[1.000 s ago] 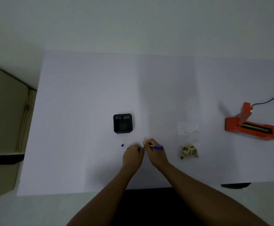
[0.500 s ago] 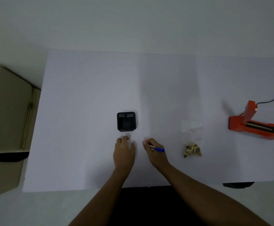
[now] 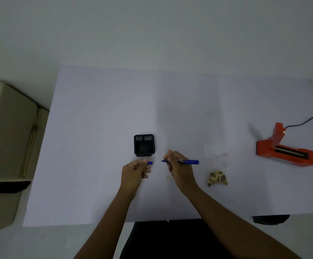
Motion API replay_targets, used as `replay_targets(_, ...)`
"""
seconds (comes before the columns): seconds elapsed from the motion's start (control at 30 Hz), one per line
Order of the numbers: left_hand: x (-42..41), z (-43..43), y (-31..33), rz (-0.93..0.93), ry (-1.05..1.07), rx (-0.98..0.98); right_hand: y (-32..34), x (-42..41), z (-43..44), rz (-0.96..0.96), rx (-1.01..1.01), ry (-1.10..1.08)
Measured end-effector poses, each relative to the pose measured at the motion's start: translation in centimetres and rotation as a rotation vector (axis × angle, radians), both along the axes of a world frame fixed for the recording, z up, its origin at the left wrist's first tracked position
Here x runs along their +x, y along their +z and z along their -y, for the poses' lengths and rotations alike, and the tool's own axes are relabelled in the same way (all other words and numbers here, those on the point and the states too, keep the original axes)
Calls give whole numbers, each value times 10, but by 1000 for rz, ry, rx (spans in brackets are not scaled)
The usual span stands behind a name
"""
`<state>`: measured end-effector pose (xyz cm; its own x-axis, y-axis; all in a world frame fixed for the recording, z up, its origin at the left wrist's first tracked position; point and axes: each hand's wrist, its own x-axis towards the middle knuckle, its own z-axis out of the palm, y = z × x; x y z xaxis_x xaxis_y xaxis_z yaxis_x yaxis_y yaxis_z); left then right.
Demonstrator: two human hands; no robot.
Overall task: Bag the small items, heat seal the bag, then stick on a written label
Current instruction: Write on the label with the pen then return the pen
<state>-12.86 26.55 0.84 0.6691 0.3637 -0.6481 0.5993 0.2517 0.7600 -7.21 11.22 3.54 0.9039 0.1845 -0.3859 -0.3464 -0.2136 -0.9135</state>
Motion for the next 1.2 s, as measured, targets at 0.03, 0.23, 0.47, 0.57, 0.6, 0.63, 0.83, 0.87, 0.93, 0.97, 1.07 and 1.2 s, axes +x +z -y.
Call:
replay_targets(0.03, 0, -1, 11, 21, 41, -117, 8, 3, 1, 40, -6, 20)
replay_targets(0.23, 6, -3, 51, 90, 60, -263, 53, 9, 1, 2, 129, -79)
replay_targets(0.47, 8, 1, 74, 143, 42, -264, 61, 9, -4, 108, 44, -124)
replay_targets(0.57, 9, 4, 79, 152, 37, -256, 64, 8, -4, 137, 37, -139)
replay_targets(0.6, 10, 5, 81, 154, 34, -253, 65, 7, -4, 142, 35, -147)
replay_targets(0.63, 10, 5, 82, 153, 31, -245, 66, 6, -4, 144, 40, -161)
replay_targets(0.83, 11, 6, 88, 129, 16, -197, 71, 6, -4, 161, 72, -223)
replay_targets(0.87, 12, 6, 89, 130, 10, -193, 71, 5, -5, 159, 70, -223)
replay_targets(0.93, 13, 7, 93, 132, -8, -191, 71, 5, -7, 152, 69, -228)
replay_targets(0.97, 14, 7, 95, 131, -19, -192, 70, 5, -8, 149, 69, -230)
replay_targets(1.07, 17, 9, 99, 128, -40, -212, 69, 5, -12, 157, 61, -234)
replay_targets(1.2, 22, 8, 104, 116, -35, -279, 71, 11, -15, 179, 35, -235)
